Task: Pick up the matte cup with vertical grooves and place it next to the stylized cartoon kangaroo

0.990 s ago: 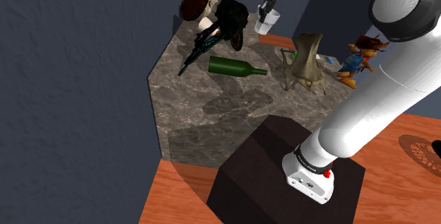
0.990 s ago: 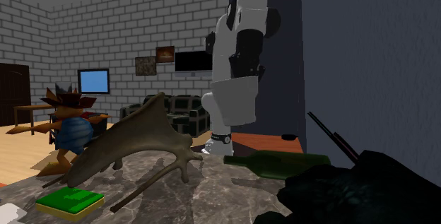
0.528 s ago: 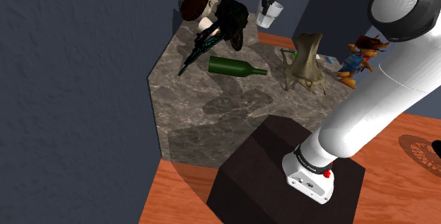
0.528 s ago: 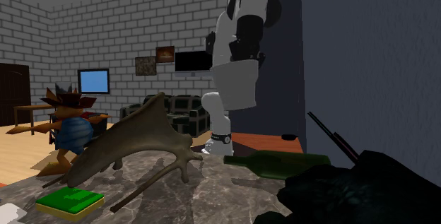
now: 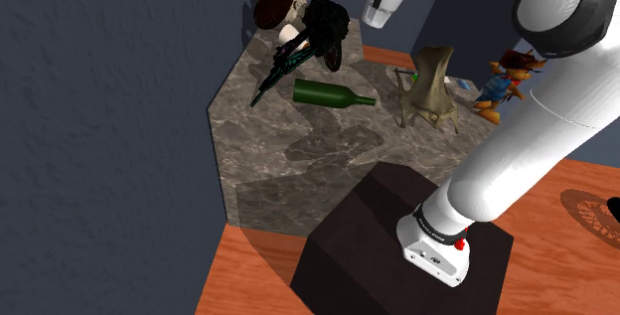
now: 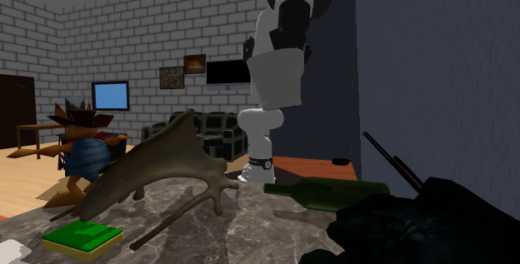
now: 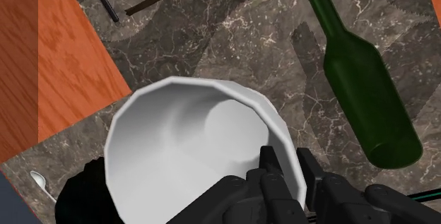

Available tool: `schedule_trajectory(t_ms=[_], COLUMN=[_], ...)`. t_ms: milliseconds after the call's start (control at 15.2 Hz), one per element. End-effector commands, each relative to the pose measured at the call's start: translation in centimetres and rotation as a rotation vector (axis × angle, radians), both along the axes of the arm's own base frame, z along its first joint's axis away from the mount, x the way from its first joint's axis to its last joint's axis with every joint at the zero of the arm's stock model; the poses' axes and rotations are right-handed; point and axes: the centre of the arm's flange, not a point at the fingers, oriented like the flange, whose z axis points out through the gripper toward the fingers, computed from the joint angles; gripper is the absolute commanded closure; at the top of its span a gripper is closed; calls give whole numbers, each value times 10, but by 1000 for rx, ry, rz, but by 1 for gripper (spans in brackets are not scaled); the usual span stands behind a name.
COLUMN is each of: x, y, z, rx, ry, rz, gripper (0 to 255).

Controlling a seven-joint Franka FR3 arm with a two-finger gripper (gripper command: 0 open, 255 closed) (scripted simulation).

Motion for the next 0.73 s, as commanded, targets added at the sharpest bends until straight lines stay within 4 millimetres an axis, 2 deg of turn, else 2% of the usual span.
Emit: schedule_trajectory(t_ms=[0, 660], x=[1, 1], y=[0, 0], z=[11, 63], rx=[0, 0], ry=[0, 0], rz=[0, 0], gripper=[255, 255])
